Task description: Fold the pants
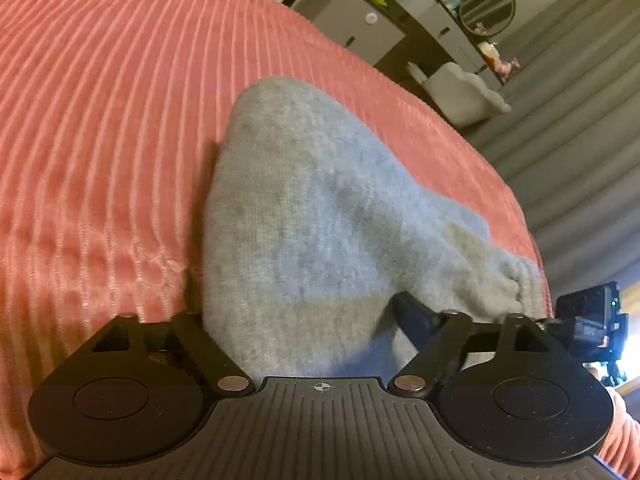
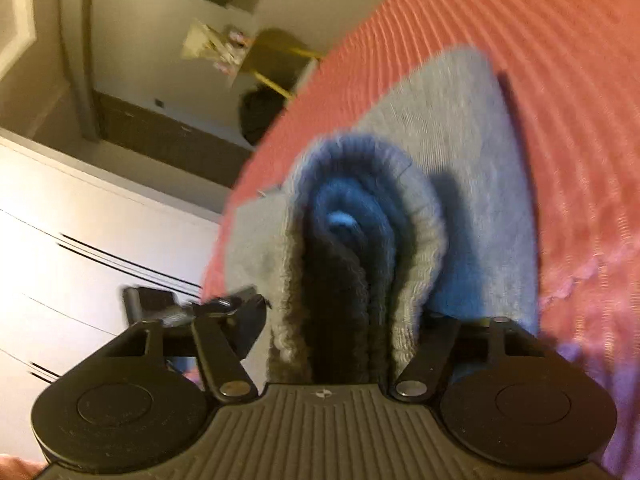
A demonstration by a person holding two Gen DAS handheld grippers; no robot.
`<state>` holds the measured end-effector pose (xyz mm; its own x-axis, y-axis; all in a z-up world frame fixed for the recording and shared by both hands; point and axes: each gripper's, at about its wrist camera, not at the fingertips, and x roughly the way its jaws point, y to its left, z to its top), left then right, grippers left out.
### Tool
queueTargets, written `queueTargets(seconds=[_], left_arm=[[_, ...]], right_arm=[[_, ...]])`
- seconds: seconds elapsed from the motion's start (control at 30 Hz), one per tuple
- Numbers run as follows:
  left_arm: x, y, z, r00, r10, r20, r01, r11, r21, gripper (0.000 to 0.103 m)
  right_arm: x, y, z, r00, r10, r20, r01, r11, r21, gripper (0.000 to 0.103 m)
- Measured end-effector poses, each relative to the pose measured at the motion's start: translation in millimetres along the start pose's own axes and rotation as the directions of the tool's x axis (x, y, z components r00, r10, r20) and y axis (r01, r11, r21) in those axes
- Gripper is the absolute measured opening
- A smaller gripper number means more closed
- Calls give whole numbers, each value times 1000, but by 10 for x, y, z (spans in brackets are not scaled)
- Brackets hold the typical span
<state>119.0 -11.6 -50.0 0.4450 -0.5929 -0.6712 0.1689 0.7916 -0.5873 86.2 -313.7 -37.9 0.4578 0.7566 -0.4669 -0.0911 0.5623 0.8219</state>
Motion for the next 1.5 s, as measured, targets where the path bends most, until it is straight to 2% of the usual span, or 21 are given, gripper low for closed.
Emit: queueTargets(seconds=[0.03,0.07,0.1,0.13,0.23,0.33,0.43,0.57,0.6,0.63,0.7,0.77,0.83,0.93,1.0,1.03,1.07,1.2,1.3,1.37,1.5], left_arm=[[-7,-19,-12,1000,15,4,-15,1000,10,83],[-29,-24,-25,999,34,17,-34,999,12,74],[-38,-33,-21,999,45,25,-46,999,11,69],[-74,-26,-32,998,42,37,-42,999,3,62],[-136,16,-70,998,29,55,-28,1000,-8,57],[-131,15,-80,998,35,53,-35,999,-8,60],[-104,29,-49,999,28,45,-27,999,-27,64],[-86,46,-31,999,17,39,-16,999,-28,69],[-91,57,-33,999,14,38,-14,1000,-24,69],[-93,65,-36,999,12,38,-11,1000,-23,69],[-89,75,-28,999,1,35,0,1000,-24,71],[-114,130,-29,1000,-10,30,11,1000,-27,74],[-98,147,-21,1000,-25,18,25,999,-20,80],[-44,82,20,999,-33,-2,34,999,12,89],[-37,37,11,1000,-10,10,9,1000,27,85],[-54,18,-2,1000,12,27,-13,1000,27,75],[-65,7,-10,999,21,37,-22,999,33,68],[-55,55,-17,998,21,53,-22,1000,21,60],[-145,-59,-22,993,49,108,-54,998,37,41],[-211,-178,16,988,69,135,-77,996,51,37],[-316,-379,234,979,42,201,-61,994,89,36]], right_arm=[[76,58,4,999,-34,4,34,999,-29,65],[99,102,13,999,-49,19,50,998,-37,63],[100,137,24,997,-64,39,65,997,-27,57],[85,164,30,994,-89,56,90,996,-21,42],[47,287,4,991,-122,63,127,989,-75,40],[29,446,-13,972,-232,38,236,958,-161,50],[-138,486,-47,951,-288,109,303,938,-167,72],[-373,440,-183,943,-300,146,324,927,-191,74],[-407,443,-178,935,-324,142,347,918,-192,79],[-436,456,-188,922,-357,149,381,903,-198,93],[-461,478,-205,903,-389,184,425,873,-240,99],[-469,337,-171,921,-359,153,386,898,-211,99],[-460,70,-62,964,-247,94,256,961,-101,99],[-386,-191,56,992,-107,65,108,994,-16,99],[-290,-190,121,996,-74,55,76,997,-34,93],[-232,-170,141,997,-65,48,67,997,-41,74],[-163,-151,153,997,-67,35,69,997,-43,65],[-27,-175,163,998,-51,31,52,998,-44,66],[46,-26,138,991,-122,62,125,990,-60,65],[47,130,132,984,-156,87,165,981,-100,56],[-103,411,268,985,-99,141,120,981,-153,53]])
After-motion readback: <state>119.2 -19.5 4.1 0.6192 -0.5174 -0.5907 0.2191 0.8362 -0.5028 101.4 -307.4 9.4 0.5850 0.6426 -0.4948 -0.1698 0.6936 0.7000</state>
